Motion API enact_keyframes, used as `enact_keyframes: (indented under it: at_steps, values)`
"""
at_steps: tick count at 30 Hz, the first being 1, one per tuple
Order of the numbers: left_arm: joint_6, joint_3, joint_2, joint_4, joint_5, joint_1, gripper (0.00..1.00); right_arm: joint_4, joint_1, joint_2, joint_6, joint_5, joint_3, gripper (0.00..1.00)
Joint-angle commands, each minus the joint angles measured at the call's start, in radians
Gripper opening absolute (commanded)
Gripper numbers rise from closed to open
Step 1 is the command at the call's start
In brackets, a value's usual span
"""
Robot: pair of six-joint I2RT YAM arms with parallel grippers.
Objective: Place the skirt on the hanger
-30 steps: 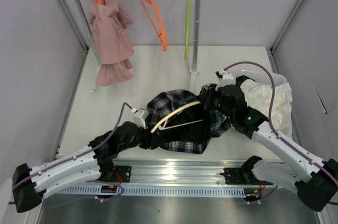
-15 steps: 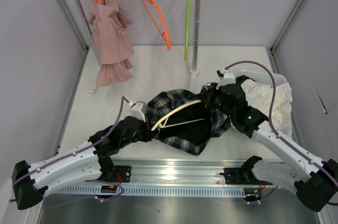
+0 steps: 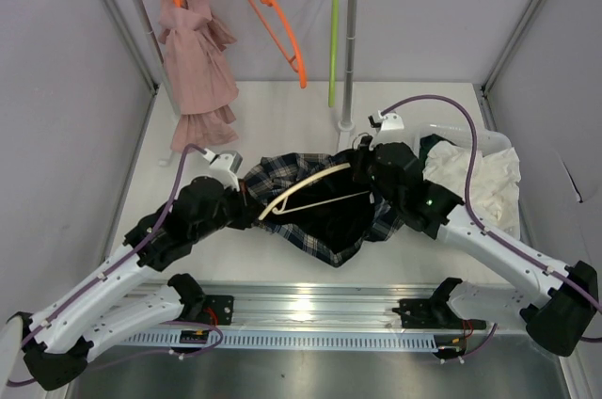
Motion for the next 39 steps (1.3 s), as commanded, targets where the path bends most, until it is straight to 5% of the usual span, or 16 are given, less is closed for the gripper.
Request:
enact_keyframes:
  at_steps: [1,28,39]
  values:
    - [0.072,0.081,-0.007,-0.079,0.023,0.01,0.0,0.034,0.025,0.025,-0.075,0.254,0.09,0.0]
    - [0.168,0.36,0.136,-0.235,0.045,0.01,0.0,0.338,0.288,0.135,-0.388,0.751,0.037,0.0]
    - [0.187,0.403,0.243,-0.209,0.077,0.009,0.0,0.36,0.345,0.154,-0.35,0.731,0.058,0.0]
